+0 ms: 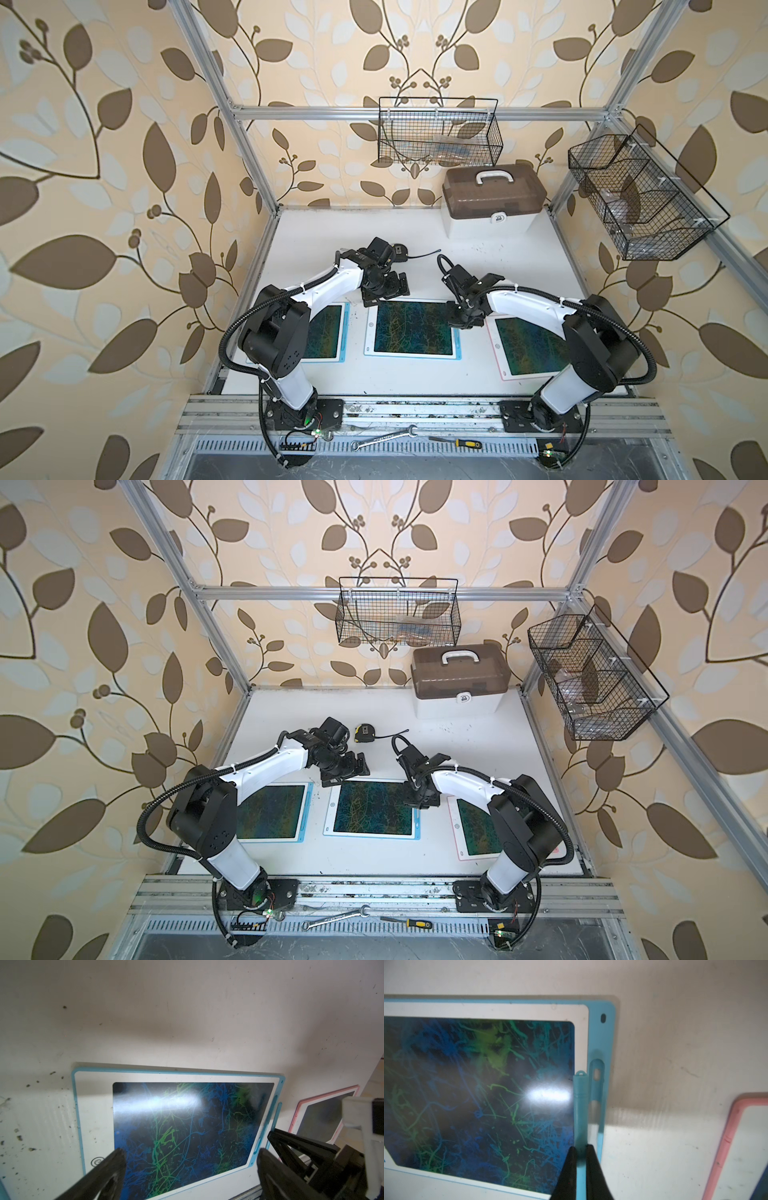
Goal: Place the stylus back onto the writing tablet
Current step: Place the stylus on the writing tablet.
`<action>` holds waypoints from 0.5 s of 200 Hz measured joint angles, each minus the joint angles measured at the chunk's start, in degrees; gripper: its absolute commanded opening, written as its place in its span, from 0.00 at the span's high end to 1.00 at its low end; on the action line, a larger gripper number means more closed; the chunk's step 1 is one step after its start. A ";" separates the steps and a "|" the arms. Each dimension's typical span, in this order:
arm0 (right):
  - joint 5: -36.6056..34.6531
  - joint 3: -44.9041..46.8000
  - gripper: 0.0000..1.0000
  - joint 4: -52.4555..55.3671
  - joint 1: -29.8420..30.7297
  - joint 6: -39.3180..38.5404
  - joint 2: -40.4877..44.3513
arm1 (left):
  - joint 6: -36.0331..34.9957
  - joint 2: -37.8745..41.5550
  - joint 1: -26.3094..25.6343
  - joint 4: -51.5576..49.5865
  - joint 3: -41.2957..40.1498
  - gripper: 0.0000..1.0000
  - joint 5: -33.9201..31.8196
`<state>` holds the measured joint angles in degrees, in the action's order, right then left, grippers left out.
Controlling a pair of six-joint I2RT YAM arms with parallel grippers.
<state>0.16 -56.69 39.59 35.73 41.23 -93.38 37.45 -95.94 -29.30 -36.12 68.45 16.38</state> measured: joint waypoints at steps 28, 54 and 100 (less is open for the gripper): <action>-1.05 0.04 0.90 -0.31 0.00 0.79 0.00 | 0.00 0.48 -0.02 0.24 -0.74 0.01 0.00; -1.55 0.44 0.88 -0.79 0.00 1.25 0.00 | 0.02 0.74 -0.02 0.31 -1.20 0.01 0.00; -2.10 0.98 0.87 -1.36 0.00 1.44 0.00 | 0.02 0.76 0.00 0.37 -1.20 0.01 0.00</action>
<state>-1.93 -55.70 38.24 35.73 42.68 -93.38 37.47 -95.18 -29.30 -35.75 67.24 16.38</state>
